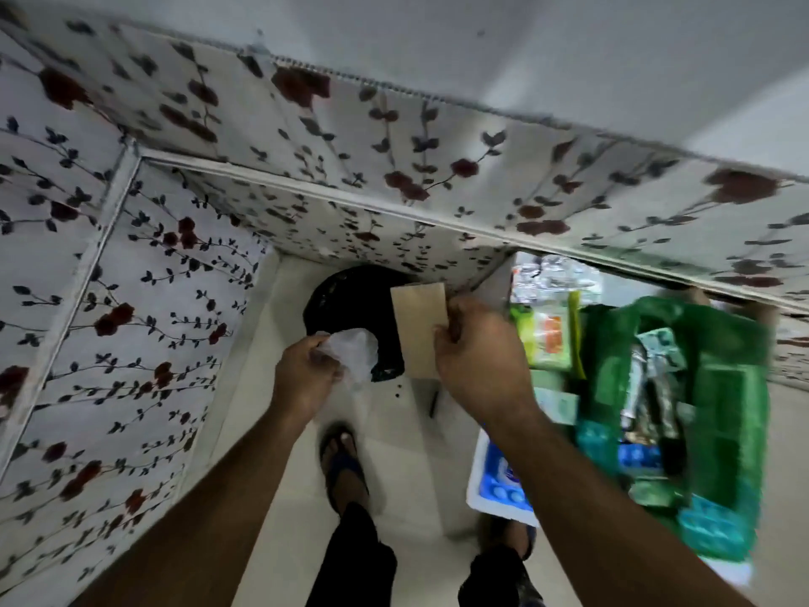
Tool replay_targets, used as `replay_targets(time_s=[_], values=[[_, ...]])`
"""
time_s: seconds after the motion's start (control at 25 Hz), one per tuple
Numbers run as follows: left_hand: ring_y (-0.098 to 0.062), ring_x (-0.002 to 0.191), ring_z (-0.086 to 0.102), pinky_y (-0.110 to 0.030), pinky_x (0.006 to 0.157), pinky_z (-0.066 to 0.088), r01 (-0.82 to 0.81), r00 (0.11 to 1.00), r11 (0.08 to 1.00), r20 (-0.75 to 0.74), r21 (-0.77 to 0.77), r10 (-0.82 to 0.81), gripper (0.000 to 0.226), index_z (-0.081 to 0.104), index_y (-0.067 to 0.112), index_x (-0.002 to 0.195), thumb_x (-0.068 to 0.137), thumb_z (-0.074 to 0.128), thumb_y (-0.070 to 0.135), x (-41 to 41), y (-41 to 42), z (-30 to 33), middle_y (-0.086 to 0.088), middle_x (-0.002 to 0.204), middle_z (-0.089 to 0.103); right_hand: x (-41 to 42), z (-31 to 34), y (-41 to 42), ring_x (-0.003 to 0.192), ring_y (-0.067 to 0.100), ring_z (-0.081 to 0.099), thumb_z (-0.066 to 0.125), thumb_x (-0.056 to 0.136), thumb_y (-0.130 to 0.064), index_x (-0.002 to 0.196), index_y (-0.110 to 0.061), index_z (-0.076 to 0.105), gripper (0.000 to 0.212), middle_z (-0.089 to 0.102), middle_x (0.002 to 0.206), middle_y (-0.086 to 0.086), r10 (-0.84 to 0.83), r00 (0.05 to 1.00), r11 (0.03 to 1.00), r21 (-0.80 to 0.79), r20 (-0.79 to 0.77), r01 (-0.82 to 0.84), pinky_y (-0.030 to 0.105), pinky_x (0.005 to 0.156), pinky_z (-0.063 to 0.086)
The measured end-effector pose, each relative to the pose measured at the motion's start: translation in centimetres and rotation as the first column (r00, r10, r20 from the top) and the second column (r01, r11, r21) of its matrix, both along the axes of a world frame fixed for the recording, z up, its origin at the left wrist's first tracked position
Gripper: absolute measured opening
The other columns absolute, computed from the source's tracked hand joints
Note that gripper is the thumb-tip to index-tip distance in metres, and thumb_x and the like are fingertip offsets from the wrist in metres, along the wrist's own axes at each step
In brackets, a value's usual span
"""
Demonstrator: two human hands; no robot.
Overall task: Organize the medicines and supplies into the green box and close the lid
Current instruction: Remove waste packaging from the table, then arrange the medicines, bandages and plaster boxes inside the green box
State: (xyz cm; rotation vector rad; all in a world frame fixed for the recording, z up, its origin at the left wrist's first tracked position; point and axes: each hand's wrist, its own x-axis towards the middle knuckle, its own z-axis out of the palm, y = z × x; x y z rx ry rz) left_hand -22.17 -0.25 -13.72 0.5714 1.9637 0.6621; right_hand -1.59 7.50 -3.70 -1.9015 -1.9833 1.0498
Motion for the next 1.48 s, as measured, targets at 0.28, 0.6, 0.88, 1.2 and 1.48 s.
replay_targets(time_s=[0.28, 0.6, 0.88, 1.2, 1.48], values=[[-0.031, 0.087, 0.067, -0.046, 0.081, 0.056, 0.202, 0.978, 0.978, -0.034, -0.054, -0.204, 0.025, 0.068, 0.015, 0.093, 0.072, 0.054, 0.022, -6.6, 3.8, -15.2, -0.012, 0.090, 0.071, -10.0, -17.4, 1.8, 0.095, 0.036, 0.062, 0.049, 0.087, -0.007, 0.111, -0.003, 0.054, 0.025, 0.065, 0.104, 0.016, 0.048, 0.979, 0.965, -0.264, 0.198, 0.006, 0.032, 0.066, 0.045], [-0.029, 0.101, 0.066, -0.045, 0.095, 0.052, 0.247, 0.964, 0.958, 0.140, -0.148, -0.227, 0.047, 0.054, 0.018, 0.125, 0.080, 0.067, 0.017, -8.4, 5.8, -22.1, -0.011, 0.102, 0.070, -12.3, -26.8, 2.7, 0.093, 0.035, 0.065, 0.056, 0.087, -0.024, 0.111, -0.009, 0.056, 0.029, 0.067, 0.099, 0.013, -0.023, 0.978, 0.942, -0.323, 0.207, 0.090, 0.036, 0.071, 0.053], [-0.032, 0.091, 0.069, -0.046, 0.086, 0.056, 0.218, 0.974, 0.968, 0.092, -0.123, -0.207, 0.017, 0.065, 0.031, 0.092, 0.082, 0.067, 0.017, -6.9, 3.0, -11.3, -0.008, 0.090, 0.071, -9.2, -15.8, -0.5, 0.090, 0.030, 0.066, 0.048, 0.086, -0.027, 0.110, -0.023, 0.058, 0.026, 0.069, 0.101, 0.008, -0.093, 0.993, 0.957, -0.270, 0.076, 0.110, 0.041, 0.076, 0.057], [-0.012, 0.080, 0.068, -0.028, 0.075, 0.054, 0.350, 0.936, 0.933, 0.003, 0.091, -0.351, 0.025, 0.066, 0.038, 0.086, 0.084, 0.069, 0.013, 7.2, 2.7, 7.0, 0.003, 0.079, 0.071, 5.8, 4.0, -2.6, 0.082, 0.015, 0.066, 0.054, 0.087, -0.025, 0.099, -0.022, 0.066, 0.018, 0.069, 0.092, -0.005, -0.104, 0.977, 0.987, 0.102, -0.187, 0.125, 0.031, 0.068, 0.052], [-0.007, 0.102, 0.055, -0.030, 0.086, 0.051, 0.697, 0.697, 0.713, -0.307, 0.078, -0.648, 0.051, 0.059, 0.032, 0.121, 0.074, 0.077, 0.024, 17.8, 1.1, 9.8, 0.011, 0.112, 0.053, 25.2, 5.8, -4.0, 0.073, 0.001, 0.064, 0.063, 0.087, -0.006, 0.090, -0.023, 0.067, 0.018, 0.069, 0.078, -0.009, -0.497, 0.844, 0.835, 0.155, -0.202, 0.528, 0.008, 0.065, 0.045]])
